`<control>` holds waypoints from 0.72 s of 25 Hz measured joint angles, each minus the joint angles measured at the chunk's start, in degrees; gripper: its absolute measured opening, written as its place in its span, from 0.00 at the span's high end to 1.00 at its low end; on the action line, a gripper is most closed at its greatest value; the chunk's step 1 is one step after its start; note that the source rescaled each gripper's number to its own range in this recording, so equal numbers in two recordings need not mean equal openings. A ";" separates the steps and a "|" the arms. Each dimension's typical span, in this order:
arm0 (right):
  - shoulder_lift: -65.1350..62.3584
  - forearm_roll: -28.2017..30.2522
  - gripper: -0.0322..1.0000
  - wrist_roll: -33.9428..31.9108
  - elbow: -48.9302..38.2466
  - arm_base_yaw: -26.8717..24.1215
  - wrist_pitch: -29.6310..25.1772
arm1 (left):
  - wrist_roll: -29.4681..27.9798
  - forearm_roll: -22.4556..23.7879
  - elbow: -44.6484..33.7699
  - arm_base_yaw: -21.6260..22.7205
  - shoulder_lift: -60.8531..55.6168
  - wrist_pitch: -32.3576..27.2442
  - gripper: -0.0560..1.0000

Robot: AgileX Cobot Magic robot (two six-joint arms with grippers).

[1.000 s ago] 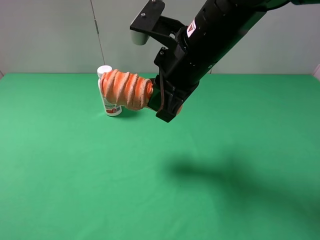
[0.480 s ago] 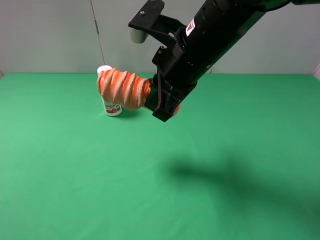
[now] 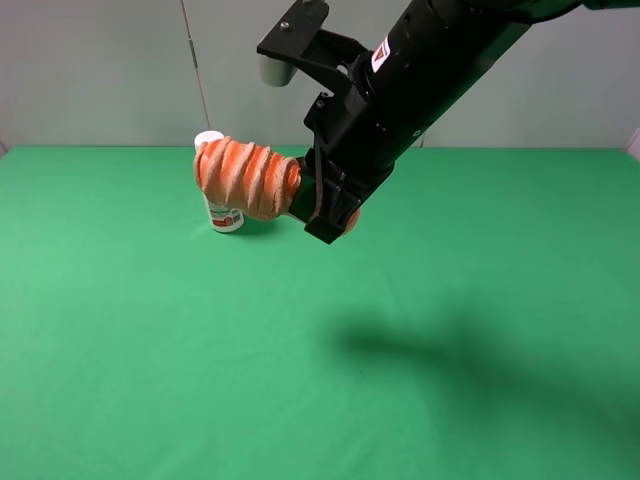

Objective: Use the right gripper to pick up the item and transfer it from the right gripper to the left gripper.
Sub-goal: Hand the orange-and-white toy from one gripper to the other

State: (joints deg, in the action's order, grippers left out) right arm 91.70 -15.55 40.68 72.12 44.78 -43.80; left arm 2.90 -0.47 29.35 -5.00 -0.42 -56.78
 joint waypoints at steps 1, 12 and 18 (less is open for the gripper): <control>0.00 0.00 0.95 0.00 0.00 0.00 0.00 | 0.00 0.00 0.35 0.00 0.00 2.72 0.00; 0.00 -0.21 0.95 0.00 0.00 0.00 0.10 | 1.38 -13.59 1.06 0.00 20.43 24.37 0.00; 0.00 -0.21 0.95 0.00 0.00 0.00 0.10 | 20.97 -30.19 3.12 0.00 38.17 27.59 0.00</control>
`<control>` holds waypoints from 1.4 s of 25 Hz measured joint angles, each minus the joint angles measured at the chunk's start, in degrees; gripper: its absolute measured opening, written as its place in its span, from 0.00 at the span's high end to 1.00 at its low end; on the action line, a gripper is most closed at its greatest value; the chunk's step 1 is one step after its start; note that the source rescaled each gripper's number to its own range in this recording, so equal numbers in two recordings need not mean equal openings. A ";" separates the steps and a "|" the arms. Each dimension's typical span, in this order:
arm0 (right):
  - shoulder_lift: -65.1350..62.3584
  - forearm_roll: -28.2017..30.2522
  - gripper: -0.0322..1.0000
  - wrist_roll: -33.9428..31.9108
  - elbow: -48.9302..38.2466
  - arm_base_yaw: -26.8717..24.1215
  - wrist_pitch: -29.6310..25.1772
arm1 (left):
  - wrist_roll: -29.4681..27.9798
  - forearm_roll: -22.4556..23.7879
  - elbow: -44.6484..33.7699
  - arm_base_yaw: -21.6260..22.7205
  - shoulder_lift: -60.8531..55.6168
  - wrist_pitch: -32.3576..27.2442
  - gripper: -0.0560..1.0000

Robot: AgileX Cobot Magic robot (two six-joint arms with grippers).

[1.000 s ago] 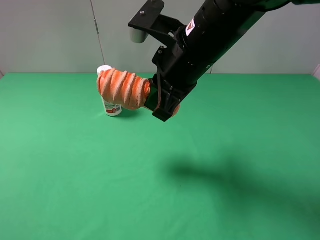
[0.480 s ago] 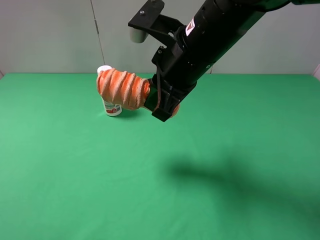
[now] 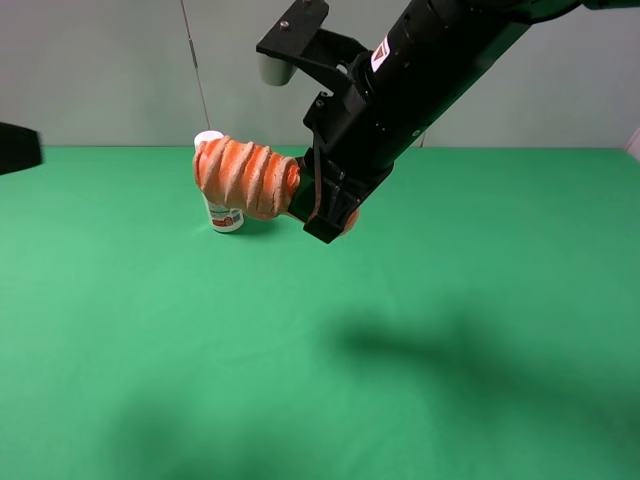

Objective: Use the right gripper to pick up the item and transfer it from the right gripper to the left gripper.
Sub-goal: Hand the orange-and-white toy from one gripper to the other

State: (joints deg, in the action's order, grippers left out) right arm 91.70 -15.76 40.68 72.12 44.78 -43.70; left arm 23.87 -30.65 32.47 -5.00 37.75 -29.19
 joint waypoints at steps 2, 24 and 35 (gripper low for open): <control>0.00 0.00 0.95 0.00 0.00 0.00 0.00 | 7.82 -7.26 1.29 0.00 4.31 0.00 0.00; 0.00 0.00 0.95 0.00 0.00 0.00 1.06 | 80.49 -34.49 3.74 -1.54 17.07 -15.99 0.00; 0.00 -0.22 0.95 -0.05 1.22 0.00 1.49 | 85.82 -39.88 1.36 -1.54 19.31 -11.29 0.00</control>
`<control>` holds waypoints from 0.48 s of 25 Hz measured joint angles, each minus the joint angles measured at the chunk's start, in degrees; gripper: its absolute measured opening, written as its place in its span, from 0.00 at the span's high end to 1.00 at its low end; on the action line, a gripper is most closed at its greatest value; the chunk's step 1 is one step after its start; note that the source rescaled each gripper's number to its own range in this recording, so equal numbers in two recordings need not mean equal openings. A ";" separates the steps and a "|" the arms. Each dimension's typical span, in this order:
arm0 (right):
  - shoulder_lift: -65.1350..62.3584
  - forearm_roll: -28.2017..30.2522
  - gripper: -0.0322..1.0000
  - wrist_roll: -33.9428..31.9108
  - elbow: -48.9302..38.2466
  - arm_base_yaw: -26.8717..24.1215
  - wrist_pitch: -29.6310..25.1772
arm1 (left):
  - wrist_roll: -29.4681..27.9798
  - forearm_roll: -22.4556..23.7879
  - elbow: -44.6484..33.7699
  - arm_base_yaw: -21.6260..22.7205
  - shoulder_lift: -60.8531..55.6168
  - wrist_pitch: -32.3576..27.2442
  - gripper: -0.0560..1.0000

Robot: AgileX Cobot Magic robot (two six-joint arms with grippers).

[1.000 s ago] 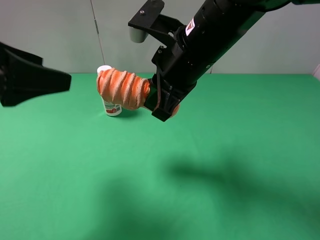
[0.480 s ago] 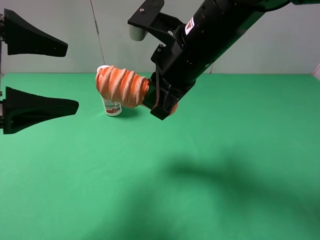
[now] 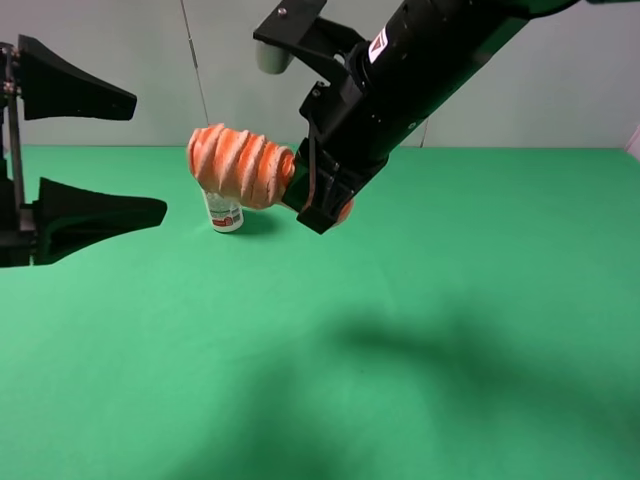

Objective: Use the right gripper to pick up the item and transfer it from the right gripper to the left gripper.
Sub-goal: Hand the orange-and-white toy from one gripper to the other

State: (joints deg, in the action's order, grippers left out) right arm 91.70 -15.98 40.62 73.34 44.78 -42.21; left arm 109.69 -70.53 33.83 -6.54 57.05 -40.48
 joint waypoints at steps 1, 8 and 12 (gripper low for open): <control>0.00 0.00 0.95 0.00 0.72 0.00 -0.06 | 2.11 -1.93 0.00 0.00 0.64 0.05 0.00; 0.00 2.74 0.97 -0.20 6.02 0.00 -3.91 | 13.03 -13.88 0.00 0.00 5.59 -0.14 0.00; 0.00 3.31 0.97 -0.87 6.52 0.00 -4.86 | 21.19 -20.69 0.00 0.00 8.73 -3.37 0.00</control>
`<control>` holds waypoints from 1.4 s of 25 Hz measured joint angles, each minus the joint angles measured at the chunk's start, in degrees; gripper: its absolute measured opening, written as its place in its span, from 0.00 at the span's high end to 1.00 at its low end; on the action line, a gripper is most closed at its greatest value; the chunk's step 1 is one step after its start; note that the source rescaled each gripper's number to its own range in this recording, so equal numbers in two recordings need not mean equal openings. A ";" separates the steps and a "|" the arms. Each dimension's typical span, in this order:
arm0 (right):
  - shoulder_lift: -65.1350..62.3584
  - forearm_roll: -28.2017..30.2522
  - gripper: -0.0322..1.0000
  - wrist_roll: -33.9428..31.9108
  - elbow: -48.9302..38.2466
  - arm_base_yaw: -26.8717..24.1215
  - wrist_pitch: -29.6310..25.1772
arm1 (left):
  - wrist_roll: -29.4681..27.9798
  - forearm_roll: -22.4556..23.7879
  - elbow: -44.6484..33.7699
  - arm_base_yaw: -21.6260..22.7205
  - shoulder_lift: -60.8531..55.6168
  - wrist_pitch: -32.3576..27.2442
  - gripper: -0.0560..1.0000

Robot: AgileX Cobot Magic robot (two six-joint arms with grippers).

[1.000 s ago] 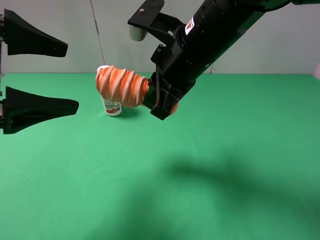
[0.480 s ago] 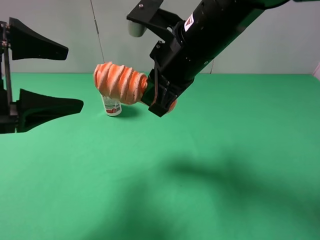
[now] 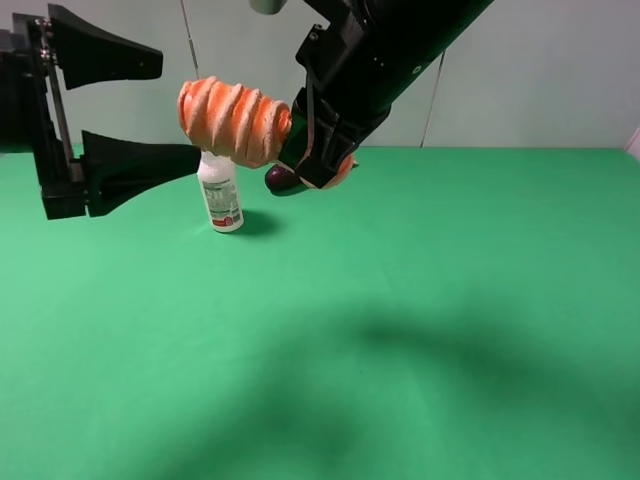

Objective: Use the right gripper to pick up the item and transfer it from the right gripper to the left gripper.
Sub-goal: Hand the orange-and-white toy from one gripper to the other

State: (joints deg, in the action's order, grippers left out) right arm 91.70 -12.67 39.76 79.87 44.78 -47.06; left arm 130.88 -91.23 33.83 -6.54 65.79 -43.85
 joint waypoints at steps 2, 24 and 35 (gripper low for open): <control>0.00 0.12 0.97 -0.13 0.00 0.00 -0.11 | 2.70 -2.17 0.00 0.00 0.29 -0.84 0.00; 0.00 -0.24 0.97 -0.40 0.00 0.00 -1.40 | 6.93 -3.87 0.00 0.00 1.72 -1.04 0.00; 0.00 0.76 0.97 0.21 0.00 0.00 -2.17 | 4.73 -3.66 3.61 0.00 10.55 -5.19 0.00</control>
State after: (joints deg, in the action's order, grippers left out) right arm 91.70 -11.91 39.97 79.87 44.78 -49.24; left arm 135.61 -94.89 37.45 -6.54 76.33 -49.04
